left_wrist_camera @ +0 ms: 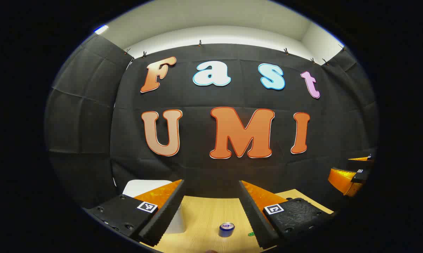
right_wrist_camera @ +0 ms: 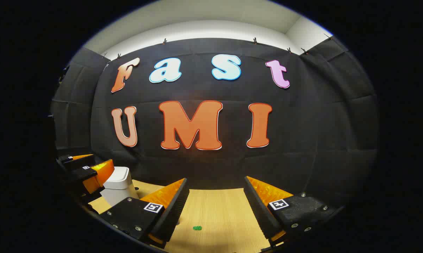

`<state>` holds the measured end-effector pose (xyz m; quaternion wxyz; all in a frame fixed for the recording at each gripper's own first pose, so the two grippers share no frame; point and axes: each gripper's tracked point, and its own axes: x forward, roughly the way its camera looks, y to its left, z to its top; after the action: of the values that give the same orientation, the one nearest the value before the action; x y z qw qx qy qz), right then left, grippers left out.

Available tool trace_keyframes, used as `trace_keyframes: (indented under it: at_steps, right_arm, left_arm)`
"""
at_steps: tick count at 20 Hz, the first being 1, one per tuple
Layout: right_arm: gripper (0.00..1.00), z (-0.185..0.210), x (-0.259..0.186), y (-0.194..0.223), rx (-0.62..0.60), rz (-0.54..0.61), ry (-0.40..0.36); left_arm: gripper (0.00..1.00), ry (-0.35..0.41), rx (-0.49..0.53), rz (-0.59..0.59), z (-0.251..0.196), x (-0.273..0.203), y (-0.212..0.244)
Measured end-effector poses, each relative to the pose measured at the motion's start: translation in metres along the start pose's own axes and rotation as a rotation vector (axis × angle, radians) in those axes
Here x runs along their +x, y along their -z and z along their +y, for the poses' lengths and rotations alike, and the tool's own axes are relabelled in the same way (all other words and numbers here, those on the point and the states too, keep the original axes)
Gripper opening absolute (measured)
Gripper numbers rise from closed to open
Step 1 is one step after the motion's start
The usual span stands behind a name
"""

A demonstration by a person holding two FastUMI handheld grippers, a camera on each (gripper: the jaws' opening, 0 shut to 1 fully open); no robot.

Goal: Press the lid of the desktop garbage bin to open it, pick up the crumpled paper on the desktop and throw it into the bin, then pick up the pop can on the desktop and drop it into the bin, and finally close the garbage bin lid.

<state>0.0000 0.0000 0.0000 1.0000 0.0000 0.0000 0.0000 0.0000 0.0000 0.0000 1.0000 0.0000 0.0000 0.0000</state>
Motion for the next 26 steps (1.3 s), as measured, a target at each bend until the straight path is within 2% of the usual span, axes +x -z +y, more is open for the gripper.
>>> trace_keyframes:
  at_steps: [26]
  right_arm:
    - [0.94,0.009,0.003,0.009,-0.011,-0.009,-0.026]
  left_arm:
    - [0.93,-0.016,0.01,0.014,0.0,-0.002,0.004]
